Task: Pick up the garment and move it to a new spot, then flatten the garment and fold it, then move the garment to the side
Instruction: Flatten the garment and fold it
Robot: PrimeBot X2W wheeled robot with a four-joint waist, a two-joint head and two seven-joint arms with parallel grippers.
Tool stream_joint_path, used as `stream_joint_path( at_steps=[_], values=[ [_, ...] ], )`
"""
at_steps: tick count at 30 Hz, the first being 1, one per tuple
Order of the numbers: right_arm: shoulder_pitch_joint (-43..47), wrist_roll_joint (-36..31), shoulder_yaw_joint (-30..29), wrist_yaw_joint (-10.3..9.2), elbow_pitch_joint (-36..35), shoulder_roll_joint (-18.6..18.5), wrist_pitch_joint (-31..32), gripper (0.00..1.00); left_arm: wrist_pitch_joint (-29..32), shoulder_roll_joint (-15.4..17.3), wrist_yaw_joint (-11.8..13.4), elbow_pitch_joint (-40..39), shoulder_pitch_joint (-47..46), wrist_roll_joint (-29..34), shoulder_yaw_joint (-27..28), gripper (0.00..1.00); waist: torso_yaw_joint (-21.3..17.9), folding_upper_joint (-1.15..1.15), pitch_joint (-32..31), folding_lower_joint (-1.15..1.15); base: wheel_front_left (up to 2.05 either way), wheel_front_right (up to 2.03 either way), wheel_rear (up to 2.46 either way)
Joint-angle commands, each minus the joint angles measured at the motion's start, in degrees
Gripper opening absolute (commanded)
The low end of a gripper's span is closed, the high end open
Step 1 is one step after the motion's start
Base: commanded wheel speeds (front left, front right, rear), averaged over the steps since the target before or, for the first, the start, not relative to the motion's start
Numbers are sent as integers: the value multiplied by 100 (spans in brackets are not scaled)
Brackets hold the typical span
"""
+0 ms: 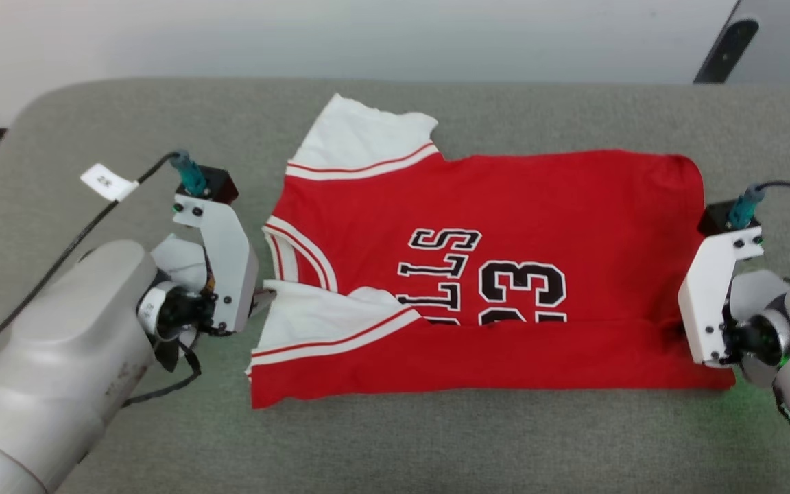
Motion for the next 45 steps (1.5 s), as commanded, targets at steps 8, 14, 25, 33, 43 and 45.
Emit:
stream_joint_path(
  at_steps=[8, 14, 25, 33, 43, 45],
  values=[
    [225, -80, -3, 4, 697, 130, -380, 100, -769, 163, 331, -484, 273, 258, 67, 100, 343, 0, -648, 0, 0, 0, 0],
    [195, -187, -102, 3, 1191, 327, -943, 100, -1682, 343, 452, -1206, 826, 405, 143, 100, 435, 0, -1086, 0, 0, 0, 0],
    [522, -2, 470, 3, 300, -40, -2222, 100, -3478, 918, 994, -2807, 2124, 563, 515, 100, 284, 0, -1581, 0, 0, 0, 0],
    [1430, -108, 694, 3, -1119, -705, -4315, 100, -4722, 1263, 1611, -3675, 3241, 673, 767, 100, 30, 0, -1775, 0, 0, 0, 0],
    [2687, -1222, -321, 2, -1892, -524, -6276, 100, -5485, 1066, 2063, -4065, 4414, 1088, 1010, 100, -203, 0, -1931, 0, 0, 0, 0],
    [2961, -1451, -587, 2, -2062, -393, -6417, 100, -5499, 945, 2082, -4063, 4561, 1269, 1136, 100, -201, 0, -1957, 0, 0, 0, 0]
  ],
)
